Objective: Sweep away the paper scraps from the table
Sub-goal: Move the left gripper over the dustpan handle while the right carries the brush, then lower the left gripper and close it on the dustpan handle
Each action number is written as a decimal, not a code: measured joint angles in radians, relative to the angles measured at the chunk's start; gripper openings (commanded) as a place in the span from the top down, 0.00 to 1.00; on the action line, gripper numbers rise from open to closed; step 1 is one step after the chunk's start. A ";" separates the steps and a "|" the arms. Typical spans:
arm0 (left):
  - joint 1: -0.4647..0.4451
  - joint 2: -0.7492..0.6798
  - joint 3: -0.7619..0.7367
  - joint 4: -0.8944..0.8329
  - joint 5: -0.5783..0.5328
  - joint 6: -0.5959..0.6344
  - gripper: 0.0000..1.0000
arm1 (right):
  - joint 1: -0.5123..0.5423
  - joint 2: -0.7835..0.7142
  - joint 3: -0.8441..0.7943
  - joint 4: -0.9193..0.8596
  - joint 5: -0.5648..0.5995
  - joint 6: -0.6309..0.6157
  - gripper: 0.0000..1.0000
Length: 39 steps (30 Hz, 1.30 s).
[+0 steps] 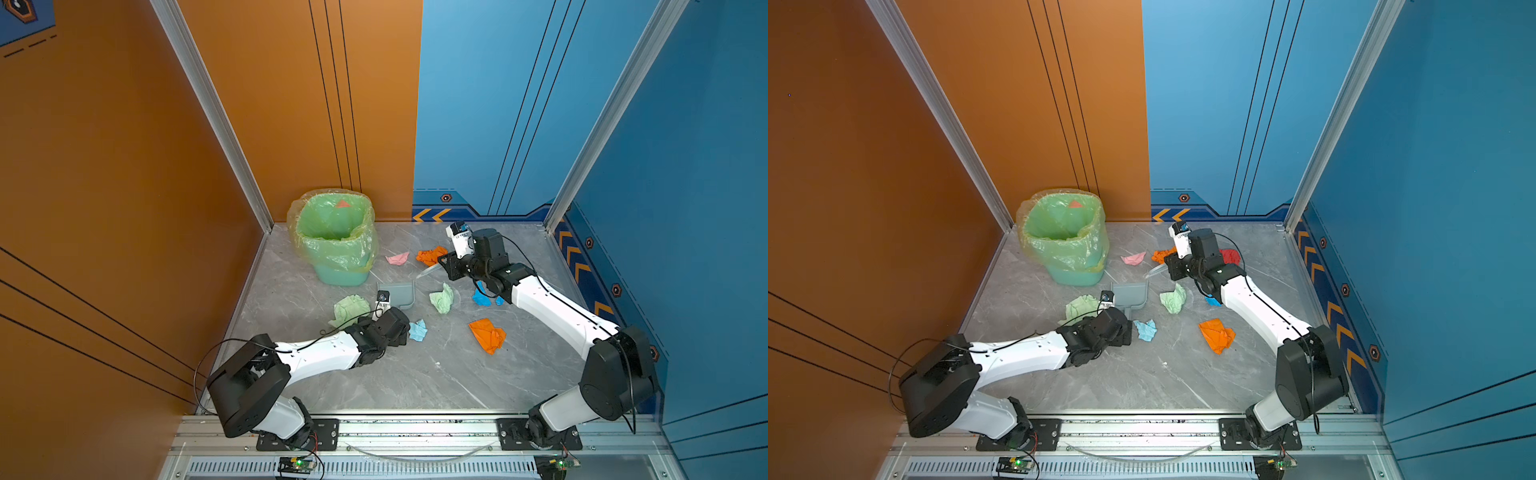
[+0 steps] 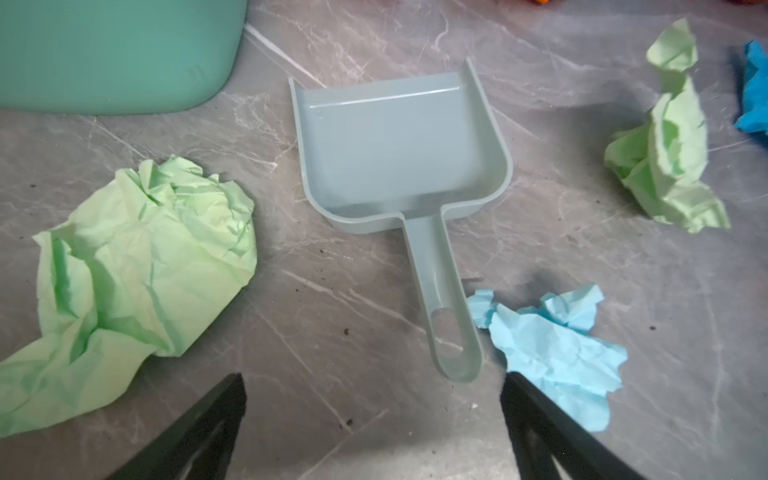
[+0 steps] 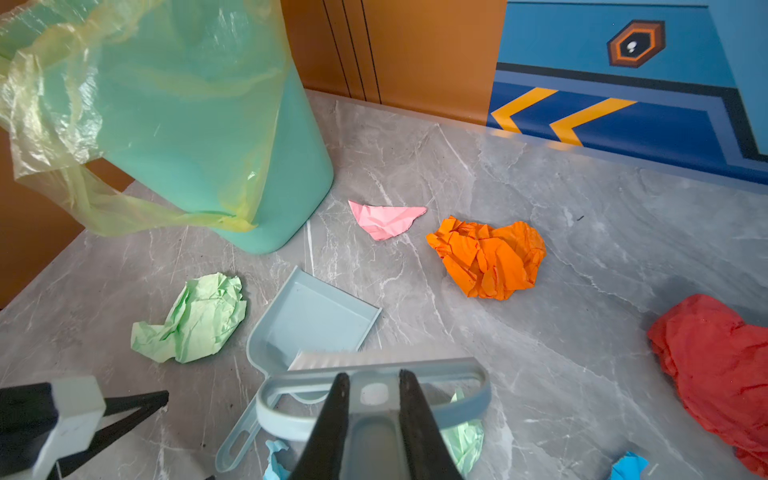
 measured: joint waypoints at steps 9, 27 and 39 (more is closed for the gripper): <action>0.064 0.062 0.039 0.016 0.054 0.014 0.02 | 0.049 -0.020 -0.039 0.003 0.094 0.014 1.00; 0.058 0.240 0.196 0.030 0.076 -0.038 0.02 | 0.032 -0.054 -0.041 0.005 0.090 0.009 1.00; 0.058 0.318 0.264 0.018 0.091 -0.034 0.07 | -0.020 -0.066 -0.078 0.014 0.057 0.009 1.00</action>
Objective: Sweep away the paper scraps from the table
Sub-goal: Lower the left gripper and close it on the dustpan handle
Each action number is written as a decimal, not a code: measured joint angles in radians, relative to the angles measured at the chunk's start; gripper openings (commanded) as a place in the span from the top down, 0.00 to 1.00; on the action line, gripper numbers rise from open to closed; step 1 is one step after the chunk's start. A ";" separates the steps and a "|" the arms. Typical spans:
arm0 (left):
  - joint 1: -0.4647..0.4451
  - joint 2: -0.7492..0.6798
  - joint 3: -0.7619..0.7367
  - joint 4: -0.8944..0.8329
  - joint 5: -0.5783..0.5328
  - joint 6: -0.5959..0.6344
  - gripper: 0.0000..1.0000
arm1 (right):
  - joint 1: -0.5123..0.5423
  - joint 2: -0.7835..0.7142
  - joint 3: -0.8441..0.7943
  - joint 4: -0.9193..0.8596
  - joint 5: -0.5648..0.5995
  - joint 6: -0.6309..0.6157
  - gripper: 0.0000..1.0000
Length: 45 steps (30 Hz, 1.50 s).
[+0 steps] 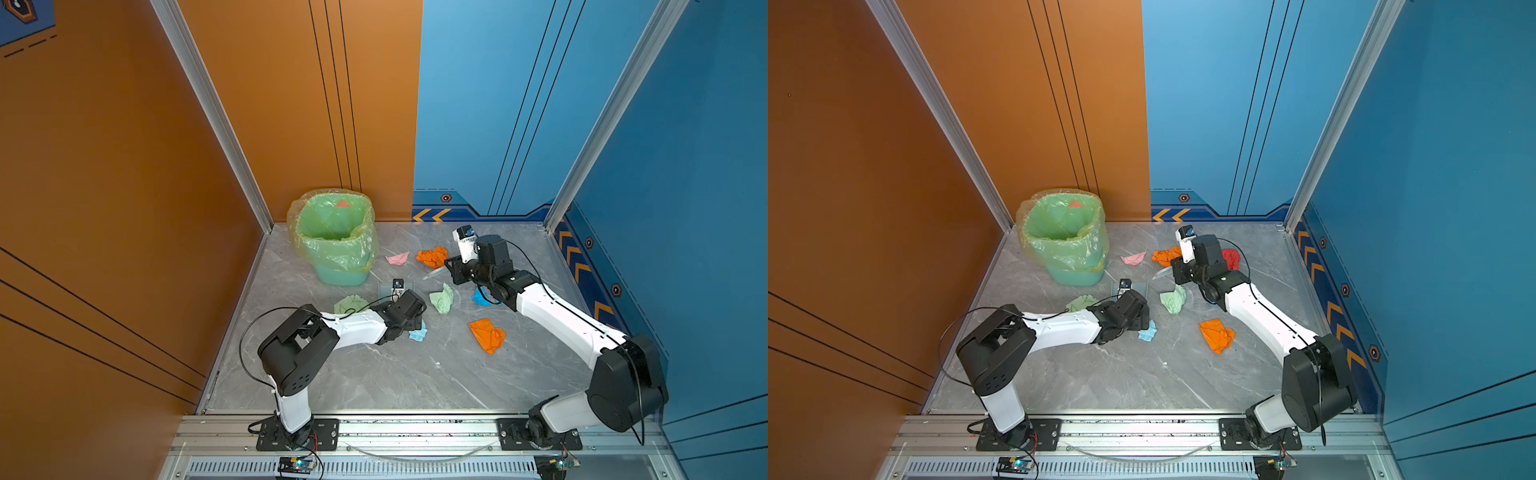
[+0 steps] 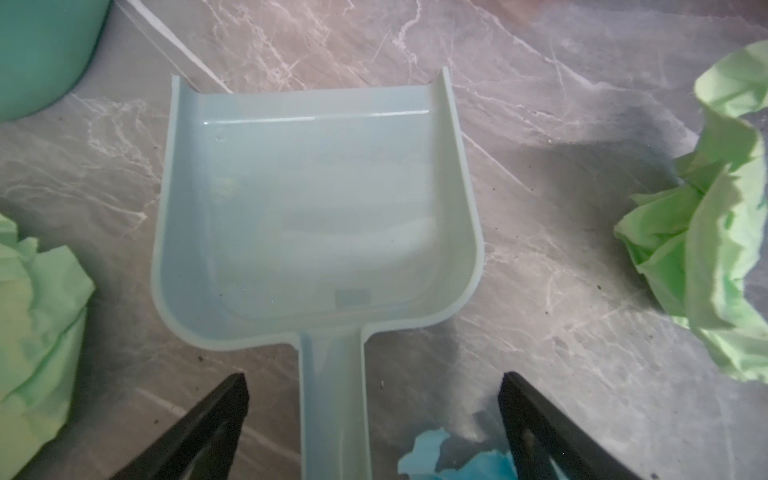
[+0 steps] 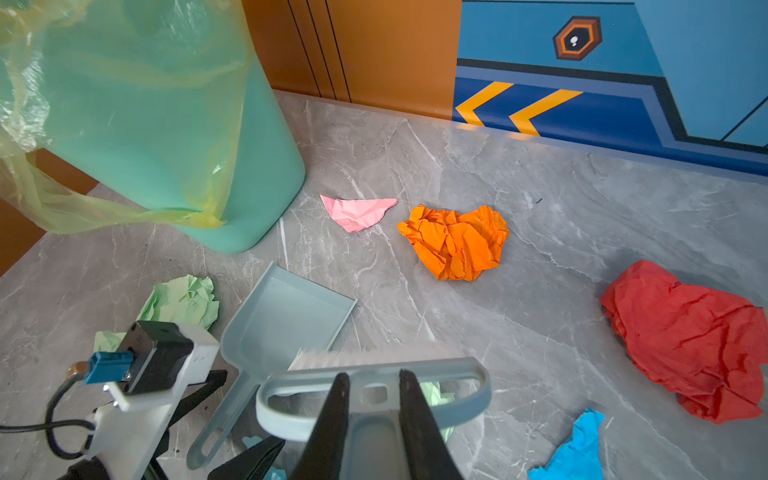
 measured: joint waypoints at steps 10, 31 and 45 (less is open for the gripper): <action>0.007 0.012 0.003 -0.003 0.008 -0.004 0.17 | -0.009 -0.004 -0.003 0.012 -0.024 0.000 1.00; 0.027 0.029 0.021 -0.011 0.011 -0.018 0.61 | -0.009 -0.004 -0.005 0.031 -0.053 0.000 1.00; 0.035 0.016 0.022 -0.012 0.019 0.010 0.90 | -0.011 -0.004 -0.005 0.034 -0.070 0.000 1.00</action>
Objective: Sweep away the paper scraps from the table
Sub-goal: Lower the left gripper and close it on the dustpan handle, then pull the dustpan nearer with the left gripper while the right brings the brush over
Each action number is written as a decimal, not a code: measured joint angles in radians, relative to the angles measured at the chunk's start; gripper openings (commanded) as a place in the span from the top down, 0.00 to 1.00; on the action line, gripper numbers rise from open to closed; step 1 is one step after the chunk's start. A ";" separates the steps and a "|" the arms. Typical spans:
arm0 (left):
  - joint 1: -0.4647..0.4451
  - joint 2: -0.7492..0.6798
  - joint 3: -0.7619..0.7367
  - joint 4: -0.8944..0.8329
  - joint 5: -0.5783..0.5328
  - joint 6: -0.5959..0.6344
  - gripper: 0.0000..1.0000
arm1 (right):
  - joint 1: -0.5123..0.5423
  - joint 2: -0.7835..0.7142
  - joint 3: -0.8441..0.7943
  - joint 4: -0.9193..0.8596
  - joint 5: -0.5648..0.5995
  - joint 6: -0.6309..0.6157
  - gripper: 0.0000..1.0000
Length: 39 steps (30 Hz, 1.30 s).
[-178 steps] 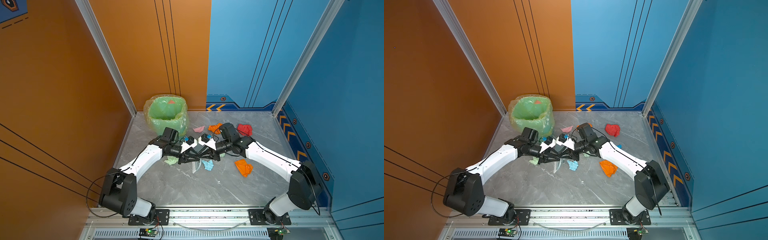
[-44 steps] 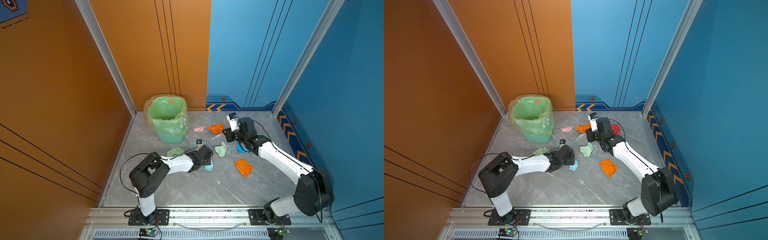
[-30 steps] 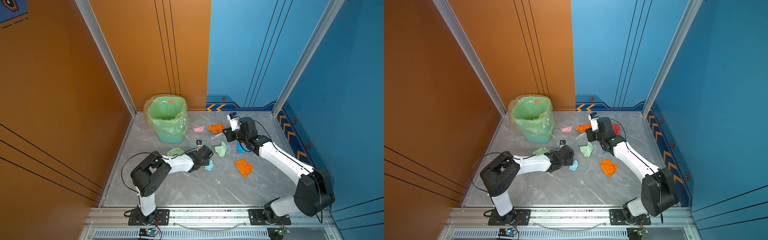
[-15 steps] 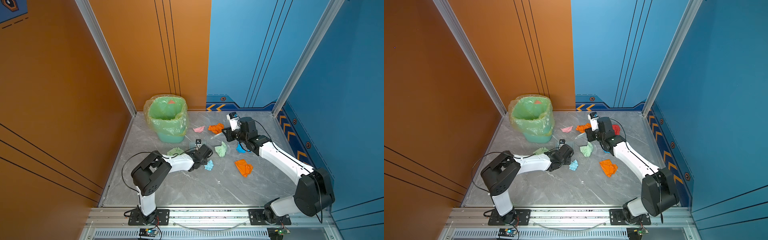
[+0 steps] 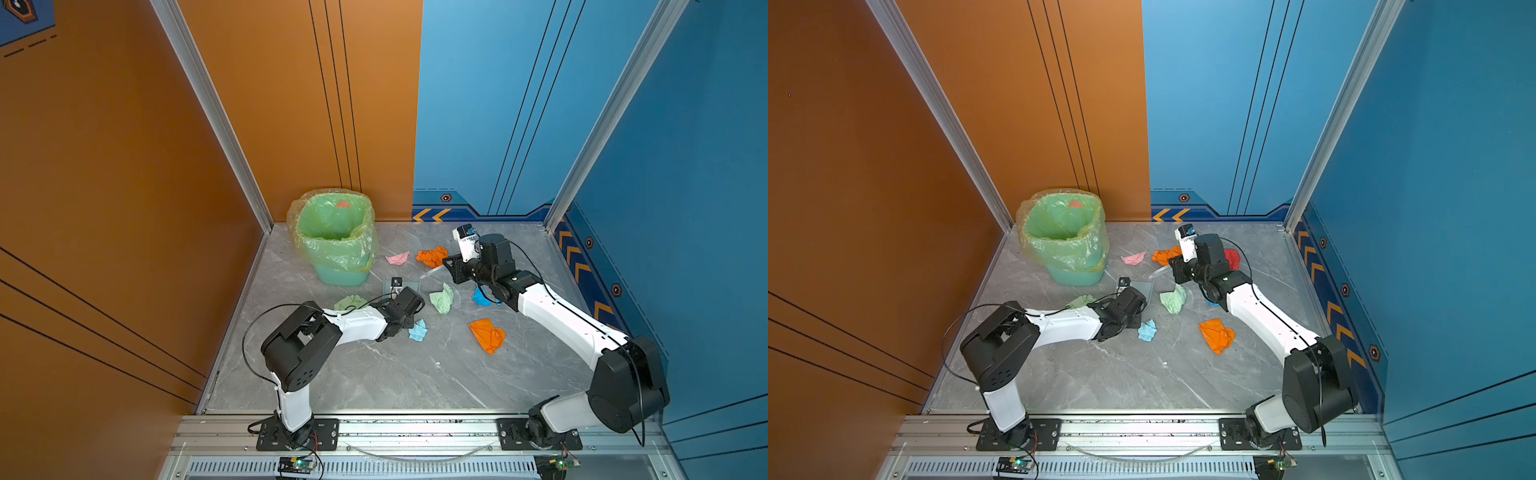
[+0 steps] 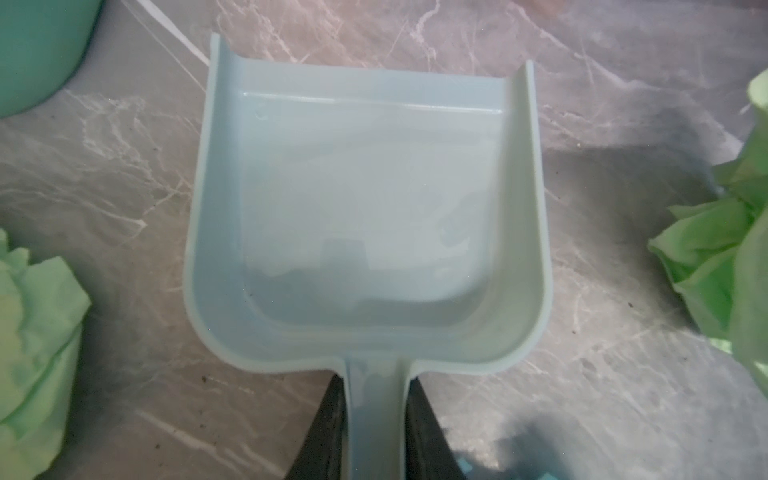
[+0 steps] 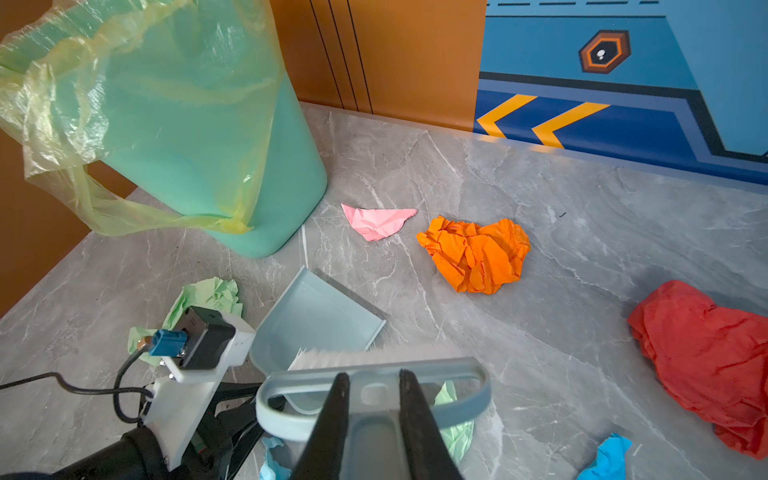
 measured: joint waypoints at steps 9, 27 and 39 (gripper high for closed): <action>0.000 -0.097 0.000 -0.048 -0.002 0.022 0.94 | -0.006 0.000 0.000 0.003 -0.003 0.000 1.00; -0.090 -0.554 -0.252 -0.327 -0.043 -0.070 1.00 | -0.004 -0.069 -0.053 0.145 -0.072 0.005 1.00; -0.208 -0.873 -0.460 -0.534 -0.089 -0.322 1.00 | 0.157 -0.069 -0.158 0.330 -0.081 0.004 1.00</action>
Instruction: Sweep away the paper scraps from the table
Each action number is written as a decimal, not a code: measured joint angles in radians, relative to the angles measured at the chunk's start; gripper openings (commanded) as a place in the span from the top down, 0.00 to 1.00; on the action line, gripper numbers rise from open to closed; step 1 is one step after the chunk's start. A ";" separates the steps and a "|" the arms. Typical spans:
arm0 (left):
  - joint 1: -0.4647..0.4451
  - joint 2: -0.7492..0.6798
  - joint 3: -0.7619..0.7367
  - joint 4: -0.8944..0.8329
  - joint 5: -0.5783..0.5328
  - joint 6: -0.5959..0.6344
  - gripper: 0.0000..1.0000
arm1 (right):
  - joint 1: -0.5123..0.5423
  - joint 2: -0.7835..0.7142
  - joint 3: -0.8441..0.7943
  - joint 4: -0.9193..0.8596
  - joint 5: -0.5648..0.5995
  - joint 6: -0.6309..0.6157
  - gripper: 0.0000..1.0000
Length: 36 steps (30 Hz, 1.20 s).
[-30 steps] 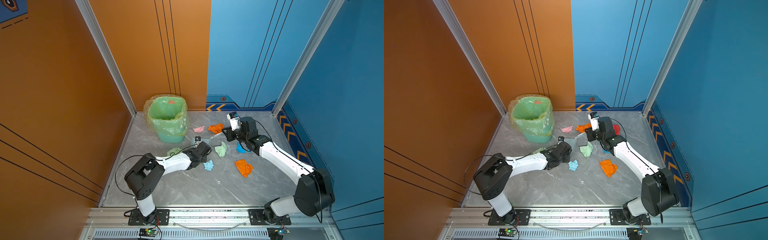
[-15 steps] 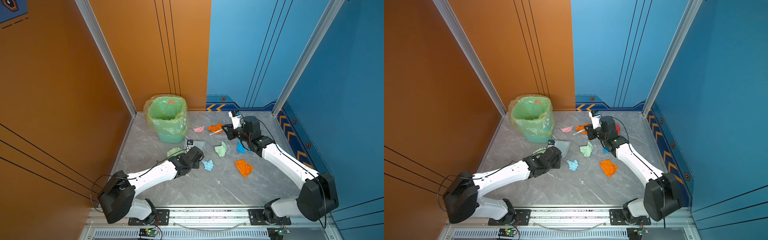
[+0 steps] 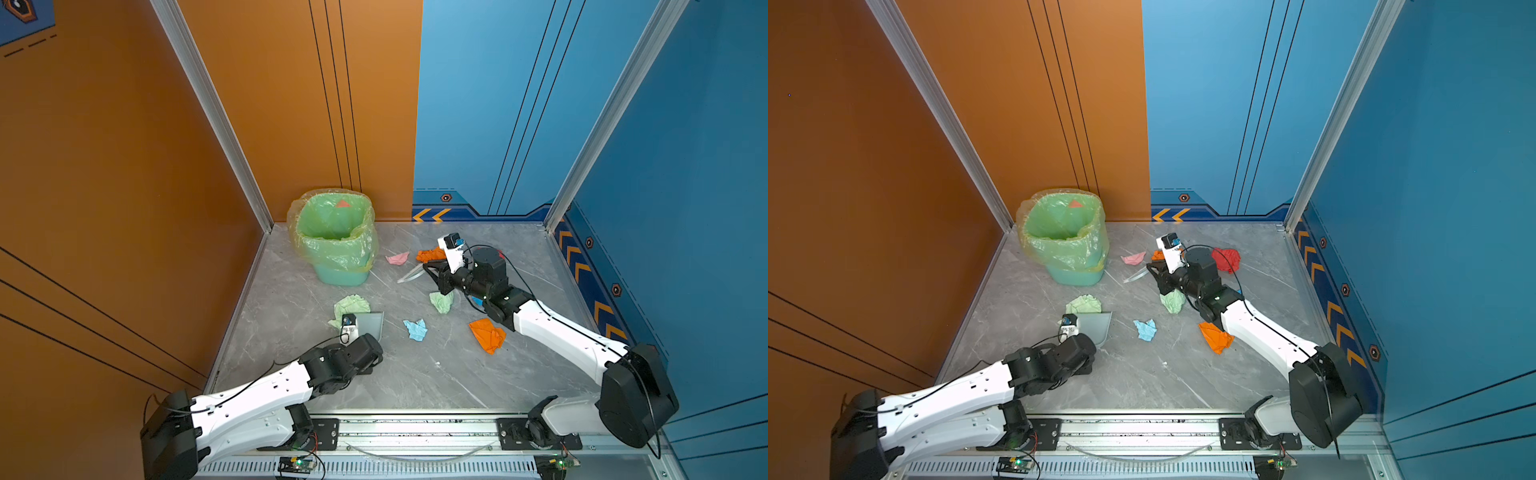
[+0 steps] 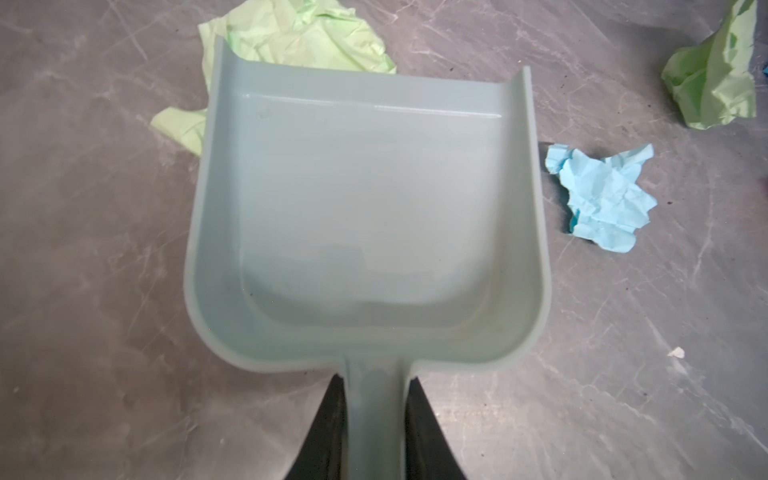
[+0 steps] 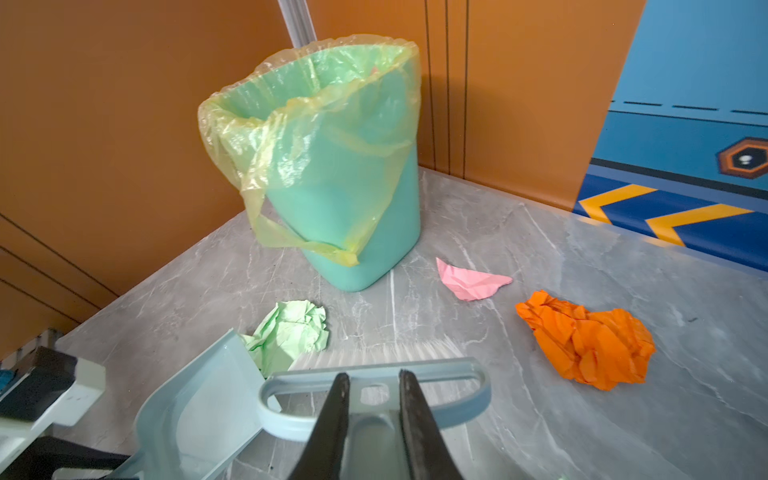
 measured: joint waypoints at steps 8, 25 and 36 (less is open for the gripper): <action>-0.042 -0.071 -0.063 -0.092 -0.019 -0.112 1.00 | 0.108 0.063 -0.002 0.108 0.043 0.000 1.00; -0.045 -0.057 -0.075 -0.136 -0.021 -0.156 1.00 | 0.256 0.420 0.031 0.384 0.171 0.035 1.00; -0.045 0.006 -0.075 -0.136 -0.021 -0.154 1.00 | 0.267 0.571 0.111 0.401 0.179 0.018 1.00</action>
